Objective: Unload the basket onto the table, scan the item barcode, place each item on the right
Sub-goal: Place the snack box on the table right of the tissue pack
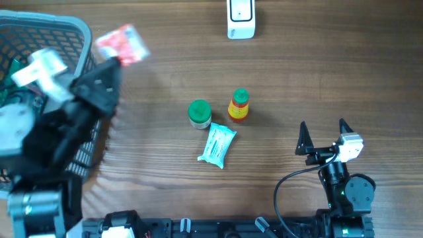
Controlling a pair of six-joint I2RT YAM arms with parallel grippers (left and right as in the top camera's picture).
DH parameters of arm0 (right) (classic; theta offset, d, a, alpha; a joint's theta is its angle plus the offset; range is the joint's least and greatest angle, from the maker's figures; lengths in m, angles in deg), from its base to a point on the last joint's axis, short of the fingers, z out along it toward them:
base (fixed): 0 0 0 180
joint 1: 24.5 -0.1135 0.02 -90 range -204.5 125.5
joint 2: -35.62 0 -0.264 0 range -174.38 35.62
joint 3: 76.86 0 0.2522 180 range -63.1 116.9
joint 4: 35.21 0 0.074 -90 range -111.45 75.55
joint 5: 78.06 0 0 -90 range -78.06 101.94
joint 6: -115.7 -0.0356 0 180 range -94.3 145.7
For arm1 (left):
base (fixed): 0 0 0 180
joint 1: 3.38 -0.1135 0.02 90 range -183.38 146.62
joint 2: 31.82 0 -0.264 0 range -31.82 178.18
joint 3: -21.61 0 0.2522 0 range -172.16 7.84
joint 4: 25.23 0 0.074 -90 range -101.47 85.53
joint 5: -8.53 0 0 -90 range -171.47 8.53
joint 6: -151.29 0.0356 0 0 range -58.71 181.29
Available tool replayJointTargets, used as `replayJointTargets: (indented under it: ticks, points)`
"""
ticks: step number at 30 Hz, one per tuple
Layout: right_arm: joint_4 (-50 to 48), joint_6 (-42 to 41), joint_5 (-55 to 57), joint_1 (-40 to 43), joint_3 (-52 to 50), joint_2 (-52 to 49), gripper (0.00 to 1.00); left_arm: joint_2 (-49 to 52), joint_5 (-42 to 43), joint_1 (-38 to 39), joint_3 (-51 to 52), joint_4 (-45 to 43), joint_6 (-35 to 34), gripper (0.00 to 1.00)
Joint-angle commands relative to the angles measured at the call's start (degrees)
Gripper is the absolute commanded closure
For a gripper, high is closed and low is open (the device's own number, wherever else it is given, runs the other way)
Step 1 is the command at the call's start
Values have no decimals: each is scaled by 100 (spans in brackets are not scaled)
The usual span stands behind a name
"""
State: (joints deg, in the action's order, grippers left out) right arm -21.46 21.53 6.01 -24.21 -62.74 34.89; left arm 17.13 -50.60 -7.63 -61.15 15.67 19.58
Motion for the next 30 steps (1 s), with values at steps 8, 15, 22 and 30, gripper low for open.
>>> replayJointTargets:
  ticks: [8,15,22,30]
  points:
    - [-31,79,15,-24,-7,46,1,1808,-1123,2931,-9,-166,28,96]
    - [-31,79,13,-24,-7,46,0,2594,-1375,4177,-7,184,269,96]
    - [-31,79,13,-24,-7,46,1,2774,-3130,5171,79,1349,-1049,96]
    - [-31,79,15,-24,-7,46,0,3724,-3676,5788,151,815,-2979,96]
